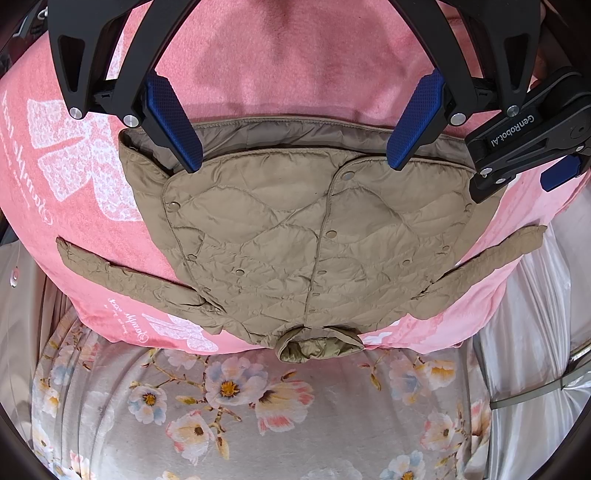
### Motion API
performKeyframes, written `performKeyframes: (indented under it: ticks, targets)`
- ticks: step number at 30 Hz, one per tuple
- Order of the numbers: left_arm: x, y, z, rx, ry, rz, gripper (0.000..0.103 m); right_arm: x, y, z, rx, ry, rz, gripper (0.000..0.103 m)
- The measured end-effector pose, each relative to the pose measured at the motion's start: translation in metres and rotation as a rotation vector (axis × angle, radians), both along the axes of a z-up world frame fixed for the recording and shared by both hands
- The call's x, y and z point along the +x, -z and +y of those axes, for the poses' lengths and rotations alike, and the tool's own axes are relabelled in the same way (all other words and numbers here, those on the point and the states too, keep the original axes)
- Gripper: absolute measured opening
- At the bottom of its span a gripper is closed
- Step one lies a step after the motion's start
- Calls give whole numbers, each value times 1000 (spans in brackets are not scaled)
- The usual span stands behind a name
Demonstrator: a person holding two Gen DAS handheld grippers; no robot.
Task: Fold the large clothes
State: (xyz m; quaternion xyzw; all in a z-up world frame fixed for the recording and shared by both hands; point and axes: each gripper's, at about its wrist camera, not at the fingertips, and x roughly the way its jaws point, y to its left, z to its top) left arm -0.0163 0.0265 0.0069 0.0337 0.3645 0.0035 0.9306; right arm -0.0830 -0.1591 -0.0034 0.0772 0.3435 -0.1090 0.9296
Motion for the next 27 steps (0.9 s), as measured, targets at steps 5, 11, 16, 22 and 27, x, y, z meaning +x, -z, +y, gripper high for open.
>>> performKeyframes:
  ticks: [5, 11, 16, 22, 27]
  targets:
    - [0, 0, 1, 0, 0, 0, 98, 0, 0, 1, 1, 3, 0, 98]
    - [0, 0, 1, -2, 1, 1, 98, 1, -1, 0, 1, 3, 0, 98]
    - [-1, 5, 4, -3, 2, 2, 98, 2, 5, -4, 15, 16, 6, 98]
    - [3, 14, 7, 2, -5, 24, 98, 7, 12, -21, 48, 38, 14, 98]
    - [20, 13, 3, 7, -11, 49, 98, 16, 11, -43, 64, 70, 17, 98]
